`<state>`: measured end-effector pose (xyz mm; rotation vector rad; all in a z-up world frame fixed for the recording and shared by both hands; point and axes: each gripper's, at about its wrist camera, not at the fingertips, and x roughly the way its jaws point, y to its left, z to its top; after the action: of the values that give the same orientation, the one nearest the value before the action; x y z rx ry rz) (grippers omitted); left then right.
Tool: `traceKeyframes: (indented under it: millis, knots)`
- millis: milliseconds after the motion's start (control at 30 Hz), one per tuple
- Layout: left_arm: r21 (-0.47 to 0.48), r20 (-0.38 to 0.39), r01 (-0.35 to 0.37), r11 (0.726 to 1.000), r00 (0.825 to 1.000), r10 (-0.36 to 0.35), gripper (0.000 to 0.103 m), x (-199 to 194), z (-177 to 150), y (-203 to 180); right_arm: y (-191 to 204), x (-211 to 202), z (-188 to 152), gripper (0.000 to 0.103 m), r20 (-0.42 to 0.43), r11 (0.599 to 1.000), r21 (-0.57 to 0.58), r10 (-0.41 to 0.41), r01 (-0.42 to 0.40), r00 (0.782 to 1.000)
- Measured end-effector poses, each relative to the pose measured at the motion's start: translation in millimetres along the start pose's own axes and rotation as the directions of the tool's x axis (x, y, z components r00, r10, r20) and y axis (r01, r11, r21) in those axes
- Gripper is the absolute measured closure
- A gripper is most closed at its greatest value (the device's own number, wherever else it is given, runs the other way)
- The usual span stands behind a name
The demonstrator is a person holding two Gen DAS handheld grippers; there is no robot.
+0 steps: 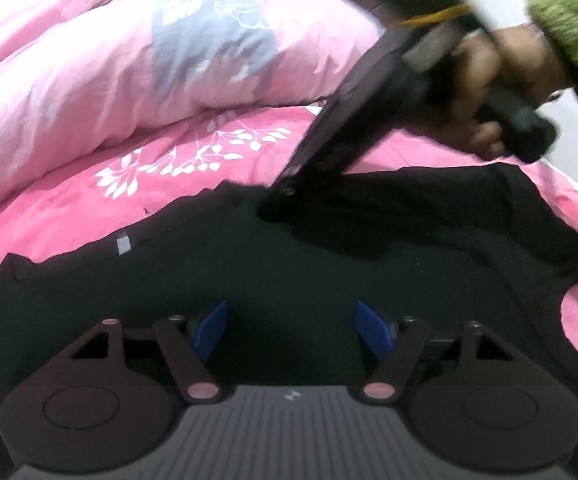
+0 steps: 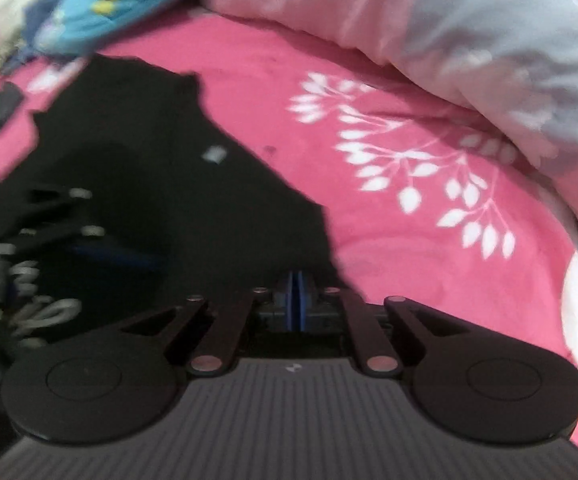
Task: Fold clothes
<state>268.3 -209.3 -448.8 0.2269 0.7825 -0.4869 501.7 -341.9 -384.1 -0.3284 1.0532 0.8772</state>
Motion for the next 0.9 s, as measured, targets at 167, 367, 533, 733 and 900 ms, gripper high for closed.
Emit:
traceKeyframes:
  millis: [167, 367, 533, 733, 900]
  knots:
    - [0.001, 0.007, 0.001, 1.000, 1.000, -0.001, 0.029, 0, -1, 0, -30, -13, 1, 0.103, 0.102, 0.978, 0.200, -0.084, 0.062, 0.991]
    - [0.012, 0.014, 0.002, 1.000, 1.000, -0.002, 0.028, 4, -1, 1, -7, -24, 6, 0.098, 0.073, 0.988, 0.133, 0.074, -0.083, 0.995]
    - [0.012, 0.017, -0.005, 1.000, 1.000, 0.005, 0.027, 5, -1, 1, 1, 3, 10, 0.103, 0.056, 0.991, 0.106, 0.079, -0.084, 0.995]
    - [0.004, 0.025, 0.000, 1.000, 1.000, 0.000, 0.027, -2, -3, 1, -39, -20, 6, 0.099, 0.138, 0.948, 0.319, -0.047, 0.001, 0.989]
    - [-0.030, 0.035, -0.004, 1.000, 0.999, 0.006, 0.027, -13, -3, 10, 8, -20, 14, 0.098, 0.069, 0.971, 0.172, 0.155, -0.165, 0.985]
